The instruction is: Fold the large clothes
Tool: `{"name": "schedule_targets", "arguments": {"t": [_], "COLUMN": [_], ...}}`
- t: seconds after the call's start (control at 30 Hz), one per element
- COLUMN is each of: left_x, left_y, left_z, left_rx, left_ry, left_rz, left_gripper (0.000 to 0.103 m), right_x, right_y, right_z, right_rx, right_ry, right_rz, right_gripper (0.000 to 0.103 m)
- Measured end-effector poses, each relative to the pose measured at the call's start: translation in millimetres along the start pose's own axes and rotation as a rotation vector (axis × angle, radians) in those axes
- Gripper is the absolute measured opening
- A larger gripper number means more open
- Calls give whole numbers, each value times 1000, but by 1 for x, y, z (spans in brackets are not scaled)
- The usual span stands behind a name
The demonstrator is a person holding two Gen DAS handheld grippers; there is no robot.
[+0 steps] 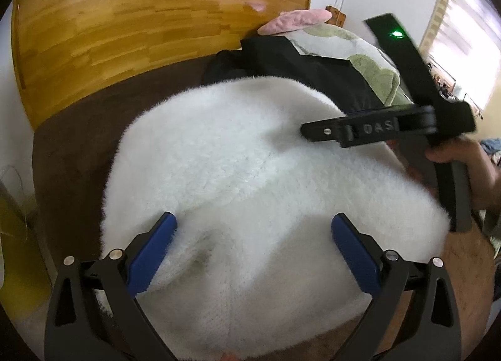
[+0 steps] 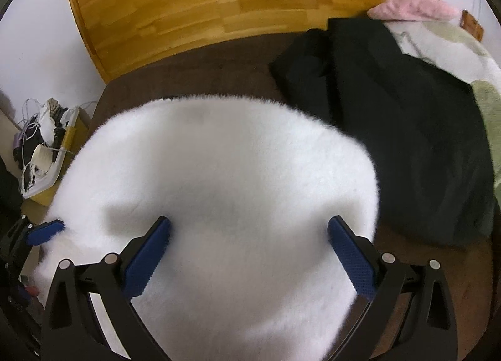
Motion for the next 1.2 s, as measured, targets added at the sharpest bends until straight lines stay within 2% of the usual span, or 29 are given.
{"name": "schedule_targets", "arguments": {"t": [0.13,0.23,0.37,0.5,0.63,0.77,1.03,1.2], "left_x": [19,40,78,121,165,208,260,276], "left_y": [7,10,14,16,10,-5,-57,-88], "left_z": [5,1,-22,-58,-102,-144,-203,-218], "left_rx": [102,137,89,21,-40,-56,-21,24], "left_ry": [6,19,68,103,127,166,182,211], "left_rz": [-35,-57,-64,-53,-39,-23,10,66], "left_gripper": [96,96,96,96,96,96,96,96], "right_x": [42,76,134,202,271,324,385,404], "right_y": [-4,-7,-18,-44,-84,-129,-209,-252], "right_z": [-3,-4,-7,-6,-7,-5,15,32], "right_rx": [-17,-34,-80,-107,-154,-184,-121,-114], "right_ry": [-23,-25,-30,-52,-49,-36,-48,-65], "right_rz": [-73,-104,-145,-168,-184,-184,-151,-115], "right_gripper": [97,97,97,97,97,97,97,97]}}
Point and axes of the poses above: each gripper's, at about its wrist camera, not at the fingertips, and x roughly against the way its jaws point, z to its left, y to its top, the point moved 4 cm from there along -x, roughly the way its jaws point, and after that the axes turned 10 degrees about -y, right-handed, at the moved point
